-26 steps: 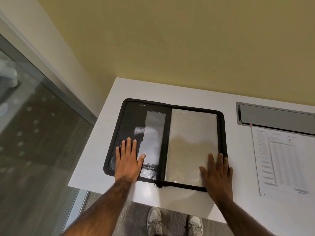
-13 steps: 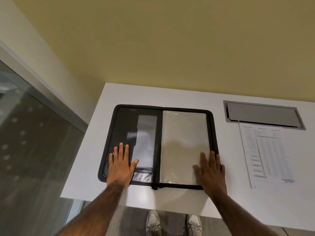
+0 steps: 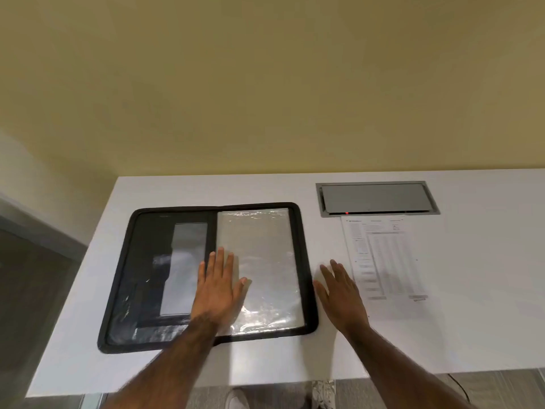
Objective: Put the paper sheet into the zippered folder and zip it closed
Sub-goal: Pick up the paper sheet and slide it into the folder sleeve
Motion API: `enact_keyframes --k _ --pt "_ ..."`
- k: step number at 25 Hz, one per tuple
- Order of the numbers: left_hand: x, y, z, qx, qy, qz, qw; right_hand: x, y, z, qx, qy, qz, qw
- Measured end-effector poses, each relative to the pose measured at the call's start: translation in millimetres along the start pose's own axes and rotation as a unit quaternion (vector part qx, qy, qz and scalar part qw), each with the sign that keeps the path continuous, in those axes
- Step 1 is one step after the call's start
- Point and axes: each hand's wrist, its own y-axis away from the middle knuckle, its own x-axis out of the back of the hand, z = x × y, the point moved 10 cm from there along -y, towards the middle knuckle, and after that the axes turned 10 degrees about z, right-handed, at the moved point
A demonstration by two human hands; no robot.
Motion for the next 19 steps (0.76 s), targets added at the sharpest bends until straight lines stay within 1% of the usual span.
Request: enact_keyframes --k 4,9,11,14,17,19 --pt "-26.3 -25.1 120.3 -0.065 0.016 -0.028 0.997 40.6 -21.8 82.7 -0.033 0.007 0.010 0.999" --pt "-79.1 -51.1 234.1 -0.141 0.048 -0.124 0.981 91.2 -63.4 164.6 -0.045 0.014 0.026 0.999" --pt "-94.5 -59.7 261.2 -0.159 0.040 -0.149 0.975 101.7 -83.8 189.0 -0.053 0.017 0.027 0.998" --pt "-110.5 -69.2 285.0 -0.194 -0.005 -0.166 0.967 104.9 -117.0 214.8 -0.065 0.010 0.005 0.998" --pt "-119.6 -73.3 291.5 -0.202 -0.038 -0.175 0.963 100.1 -145.7 230.0 -0.065 0.011 -0.033 0.997" --pt "-122.6 -73.9 290.9 -0.201 -0.057 -0.182 0.961 94.7 -162.0 233.7 -0.046 0.035 -0.063 0.996"
